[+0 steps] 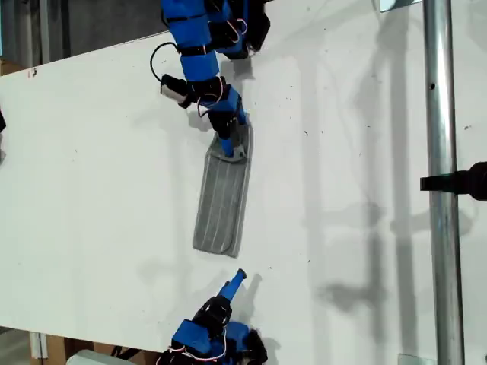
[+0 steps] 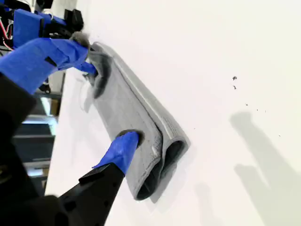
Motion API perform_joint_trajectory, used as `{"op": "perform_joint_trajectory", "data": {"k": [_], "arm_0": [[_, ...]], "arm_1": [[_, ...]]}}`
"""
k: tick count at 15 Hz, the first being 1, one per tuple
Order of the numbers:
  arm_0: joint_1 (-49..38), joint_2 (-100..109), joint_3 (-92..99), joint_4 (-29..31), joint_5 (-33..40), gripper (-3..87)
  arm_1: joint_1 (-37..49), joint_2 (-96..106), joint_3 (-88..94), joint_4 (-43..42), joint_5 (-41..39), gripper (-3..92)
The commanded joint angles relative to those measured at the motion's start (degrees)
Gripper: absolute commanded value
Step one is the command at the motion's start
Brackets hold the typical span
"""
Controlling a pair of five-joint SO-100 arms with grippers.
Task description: Grasp corners of a towel and fold twice.
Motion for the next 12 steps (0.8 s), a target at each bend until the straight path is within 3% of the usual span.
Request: {"op": "perform_joint_trajectory", "data": {"k": [1, 2, 3, 4, 6, 10, 12], "arm_0": [[1.32, 0.97, -0.09, 0.18, -1.23, 31.6], [1.76, 1.93, 0.44, 0.44, -1.67, 31.5], [1.85, 3.08, 1.14, 0.44, -1.85, 31.3], [1.85, 4.39, 1.67, 0.62, -2.02, 31.1], [2.02, 7.91, 2.90, 1.32, -2.72, 30.5], [2.02, 16.35, 5.80, 0.00, -1.58, 28.3], [2.90, 15.38, 6.42, -1.32, -1.14, 27.8]], "arm_1": [[-0.79, -10.99, -7.03, -11.07, -0.35, 39.5], [-0.79, -12.13, -6.86, -15.21, -0.53, 36.1], [-0.53, -13.10, -6.33, -19.78, -2.72, 25.9], [-0.35, -13.36, -5.80, -22.06, -4.22, 3.0], [-1.23, -8.00, -3.60, -15.64, -7.21, -0.2], [-8.26, 26.37, -2.11, 27.07, -7.21, -0.2], [-12.83, 39.29, -3.69, 43.59, -5.10, -0.2]]}}
